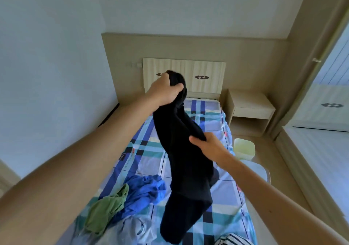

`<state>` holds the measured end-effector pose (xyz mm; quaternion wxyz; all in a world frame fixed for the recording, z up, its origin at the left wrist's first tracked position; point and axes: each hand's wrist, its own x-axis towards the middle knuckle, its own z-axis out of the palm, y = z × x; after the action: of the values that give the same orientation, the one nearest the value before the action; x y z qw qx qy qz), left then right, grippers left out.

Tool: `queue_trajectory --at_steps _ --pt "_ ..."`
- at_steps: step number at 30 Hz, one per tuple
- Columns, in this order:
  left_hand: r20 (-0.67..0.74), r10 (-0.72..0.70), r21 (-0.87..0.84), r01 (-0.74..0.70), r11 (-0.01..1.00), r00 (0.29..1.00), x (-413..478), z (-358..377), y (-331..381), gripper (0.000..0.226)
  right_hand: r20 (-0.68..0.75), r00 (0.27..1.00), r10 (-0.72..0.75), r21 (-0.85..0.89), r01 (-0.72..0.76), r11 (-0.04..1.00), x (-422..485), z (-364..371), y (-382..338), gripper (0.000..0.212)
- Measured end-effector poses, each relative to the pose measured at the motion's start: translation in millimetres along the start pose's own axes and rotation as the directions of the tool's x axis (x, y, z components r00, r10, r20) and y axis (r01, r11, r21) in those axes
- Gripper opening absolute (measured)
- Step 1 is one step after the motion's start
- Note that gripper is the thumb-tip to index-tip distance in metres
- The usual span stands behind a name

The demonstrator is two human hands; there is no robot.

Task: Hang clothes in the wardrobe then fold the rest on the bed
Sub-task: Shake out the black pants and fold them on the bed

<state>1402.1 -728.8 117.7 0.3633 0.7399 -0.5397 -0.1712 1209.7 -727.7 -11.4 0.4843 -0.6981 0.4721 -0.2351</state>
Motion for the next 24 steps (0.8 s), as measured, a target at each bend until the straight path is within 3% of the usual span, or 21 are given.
queue_trajectory --at_steps 2,6,9,11,13,16,19,21,24 --pt "0.045 0.064 0.044 -0.066 0.997 0.997 -36 6 -8 0.07 -0.047 0.998 -0.034 0.119 0.039 0.992 -2 -5 -25 0.023" --pt "0.25 0.251 -0.166 -0.214 0.963 0.935 -114 33 -15 0.098 -0.03 0.998 -0.048 0.314 0.055 0.948 -1 -14 -75 0.029" --pt "0.176 0.346 -0.085 -0.336 0.938 0.921 -124 45 -32 0.113 -0.006 1.0 0.017 0.317 -0.015 0.948 2 -10 -91 0.037" --pt "0.062 0.413 -0.07 -0.409 0.91 0.908 -117 43 -39 0.1 -0.005 1.0 0.025 0.414 -0.021 0.91 2 -7 -93 0.036" --pt "-0.038 0.431 -0.136 -0.432 0.892 0.902 -106 35 -42 0.079 0.027 0.998 -0.058 0.525 0.035 0.85 0 -11 -92 0.033" --pt "-0.108 0.29 -0.329 -0.309 0.892 0.951 -90 16 -42 0.045 0.131 0.952 -0.277 0.608 0.143 0.781 -7 -22 -91 0.04" --pt "-0.051 0.198 -0.503 -0.196 0.842 0.979 -83 2 -36 0.021 0.144 0.912 -0.384 0.371 0.31 0.875 -17 -26 -93 0.056" --pt "0.002 0.179 -0.531 -0.15 0.834 0.984 -86 -3 -28 0.024 0.111 0.894 -0.434 0.155 0.416 0.896 -21 -22 -100 0.061" --pt "-0.005 0.213 -0.454 -0.192 0.87 0.977 -87 -6 -19 0.03 0.094 0.887 -0.452 -0.009 0.455 0.89 -28 -19 -112 0.081"
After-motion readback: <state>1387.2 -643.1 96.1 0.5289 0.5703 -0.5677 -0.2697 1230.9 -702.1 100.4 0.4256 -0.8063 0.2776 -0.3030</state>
